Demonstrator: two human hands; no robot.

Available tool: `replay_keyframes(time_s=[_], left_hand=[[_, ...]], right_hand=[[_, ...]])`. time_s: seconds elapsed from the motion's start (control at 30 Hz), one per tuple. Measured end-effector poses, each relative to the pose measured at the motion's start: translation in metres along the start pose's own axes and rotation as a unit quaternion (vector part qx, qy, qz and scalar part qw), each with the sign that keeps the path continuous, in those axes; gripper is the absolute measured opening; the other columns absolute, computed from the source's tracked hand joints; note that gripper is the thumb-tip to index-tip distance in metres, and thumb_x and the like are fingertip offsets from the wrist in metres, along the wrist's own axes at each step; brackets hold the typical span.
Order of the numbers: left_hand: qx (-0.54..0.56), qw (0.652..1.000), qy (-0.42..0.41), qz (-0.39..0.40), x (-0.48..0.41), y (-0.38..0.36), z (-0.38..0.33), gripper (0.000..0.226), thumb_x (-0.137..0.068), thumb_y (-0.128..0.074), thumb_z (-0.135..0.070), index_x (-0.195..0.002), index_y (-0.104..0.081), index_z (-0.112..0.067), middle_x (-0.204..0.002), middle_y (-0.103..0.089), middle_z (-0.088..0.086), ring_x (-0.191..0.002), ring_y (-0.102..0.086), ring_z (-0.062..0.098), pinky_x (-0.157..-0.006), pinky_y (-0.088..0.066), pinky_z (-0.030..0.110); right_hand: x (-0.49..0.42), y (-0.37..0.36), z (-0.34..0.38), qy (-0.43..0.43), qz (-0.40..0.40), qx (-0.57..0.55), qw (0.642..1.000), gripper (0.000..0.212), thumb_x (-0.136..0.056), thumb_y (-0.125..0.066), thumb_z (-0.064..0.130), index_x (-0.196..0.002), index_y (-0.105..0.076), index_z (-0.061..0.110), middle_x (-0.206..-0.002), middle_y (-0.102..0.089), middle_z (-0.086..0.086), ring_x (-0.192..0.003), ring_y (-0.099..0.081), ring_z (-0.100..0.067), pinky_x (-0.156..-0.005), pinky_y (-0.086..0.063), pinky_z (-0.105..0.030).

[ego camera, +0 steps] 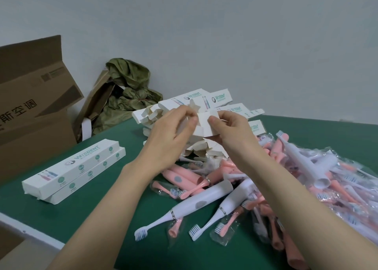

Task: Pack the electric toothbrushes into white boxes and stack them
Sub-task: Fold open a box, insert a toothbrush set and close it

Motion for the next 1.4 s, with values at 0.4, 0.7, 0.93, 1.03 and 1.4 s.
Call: replay_keyframes(time_s=[0.4, 0.7, 0.93, 1.03, 1.4], left_hand=[[-0.134, 0.991, -0.014, 0.028, 0.007, 0.016, -0.001, 0.049, -0.067, -0.058, -0.044, -0.115, -0.057, -0.03, -0.106, -0.054, -0.013, -0.096, -0.046, 0.002, -0.081, -0.034, 0.011], [-0.151, 0.971, 0.043, -0.178, 0.011, 0.044, 0.02, 0.041, -0.077, -0.062, -0.022, -0.117, -0.056, -0.014, -0.103, -0.046, -0.002, -0.087, -0.039, 0.007, -0.072, -0.027, 0.011], [-0.161, 0.972, 0.062, -0.16, 0.011, 0.039, 0.032, 0.045, -0.073, -0.056, -0.028, -0.116, -0.057, -0.013, -0.101, -0.047, 0.003, -0.09, -0.046, 0.022, -0.075, -0.026, 0.018], [-0.163, 0.97, 0.066, -0.166, 0.009, 0.033, 0.036, 0.044, -0.073, -0.057, -0.026, -0.114, -0.057, -0.012, -0.099, -0.048, 0.005, -0.092, -0.045, 0.023, -0.075, -0.024, 0.017], [-0.209, 0.966, 0.044, -0.144, -0.004, 0.002, 0.034, 0.04, -0.074, -0.063, -0.019, -0.111, -0.059, -0.006, -0.097, -0.052, 0.013, -0.094, -0.048, 0.03, -0.077, -0.032, 0.027]], right_hand=[[-0.006, -0.009, -0.015, -0.093, 0.052, -0.15, 0.983, 0.035, -0.102, -0.038, 0.023, -0.089, -0.06, 0.0, -0.073, -0.069, -0.013, -0.064, -0.068, -0.021, -0.067, -0.059, -0.031], [0.008, -0.045, -0.047, 0.03, 0.249, 0.633, 0.732, 0.041, -0.095, -0.049, 0.027, -0.058, -0.039, 0.011, -0.06, -0.04, -0.004, -0.054, -0.037, -0.017, -0.052, -0.035, -0.027], [0.003, -0.051, -0.054, 0.017, 0.259, 0.695, 0.671, 0.04, -0.084, -0.061, 0.029, -0.058, -0.034, 0.015, -0.061, -0.038, 0.0, -0.073, -0.043, -0.024, -0.064, -0.036, -0.029], [-0.008, -0.041, -0.049, -0.026, 0.209, 0.587, 0.781, 0.026, -0.083, -0.065, 0.031, -0.071, -0.056, 0.009, -0.065, -0.052, -0.002, -0.06, -0.048, -0.018, -0.051, -0.037, -0.024], [-0.019, 0.031, -0.004, 0.095, -0.236, 0.164, 0.953, 0.026, -0.088, -0.05, 0.031, -0.075, -0.065, 0.015, -0.065, -0.063, 0.0, -0.07, -0.063, -0.02, -0.064, -0.049, -0.03]])
Point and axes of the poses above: each hand's wrist, its own x-axis away from the middle knuckle, its own y-axis out of the back of the hand, z = x × y, the point moved 4 cm from there along -x, towards the middle knuckle
